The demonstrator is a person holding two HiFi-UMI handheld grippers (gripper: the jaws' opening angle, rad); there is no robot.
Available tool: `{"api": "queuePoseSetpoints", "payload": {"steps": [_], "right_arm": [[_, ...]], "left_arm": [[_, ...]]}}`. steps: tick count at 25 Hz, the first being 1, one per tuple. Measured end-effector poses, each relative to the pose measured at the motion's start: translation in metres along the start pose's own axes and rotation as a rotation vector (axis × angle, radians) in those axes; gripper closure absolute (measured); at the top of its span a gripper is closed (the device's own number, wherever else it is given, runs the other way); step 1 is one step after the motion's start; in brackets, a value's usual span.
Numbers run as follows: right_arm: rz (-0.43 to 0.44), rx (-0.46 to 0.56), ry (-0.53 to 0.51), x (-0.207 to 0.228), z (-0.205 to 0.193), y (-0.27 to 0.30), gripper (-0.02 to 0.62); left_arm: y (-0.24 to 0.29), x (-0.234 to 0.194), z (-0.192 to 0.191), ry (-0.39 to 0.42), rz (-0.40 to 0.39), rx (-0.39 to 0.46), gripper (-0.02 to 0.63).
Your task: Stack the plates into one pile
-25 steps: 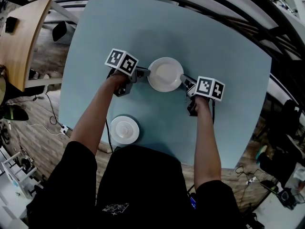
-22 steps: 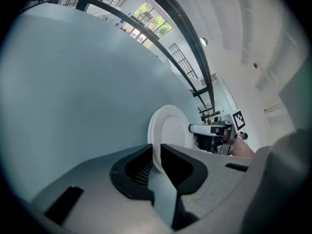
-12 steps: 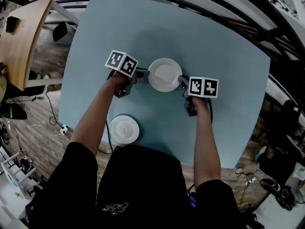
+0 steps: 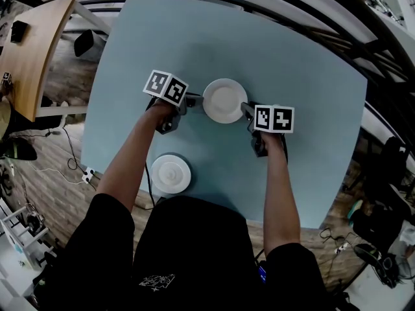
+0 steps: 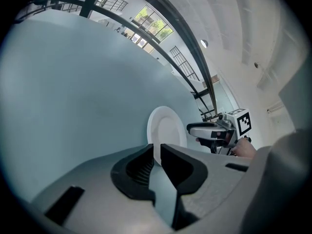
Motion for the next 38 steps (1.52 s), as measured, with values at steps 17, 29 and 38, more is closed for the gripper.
{"api": "queuePoseSetpoints", "payload": {"steps": [17,29,38], "right_arm": [[0.072,0.075,-0.061,-0.051,-0.021,-0.032,0.589],[0.307,-0.031,-0.130,-0.130,-0.088,-0.028,0.589],[0.418,-0.135,-0.246,-0.187,-0.128,-0.020,0.589]], "left_arm": [[-0.042,0.009,-0.051,0.002,0.019,0.124,0.584],[-0.083,-0.026,-0.164,-0.122,0.068,0.217,0.598],[-0.110,-0.044,-0.241,-0.244,0.083,0.336,0.598]]}}
Point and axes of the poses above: the fingertips, and each gripper's own axes: y forward along the fingers, x to its right, z out of its top, the point moved 2 cm from there along -y, backward along the fingers, and after that the axes turned 12 degrees about -y, right-handed, at the moved point
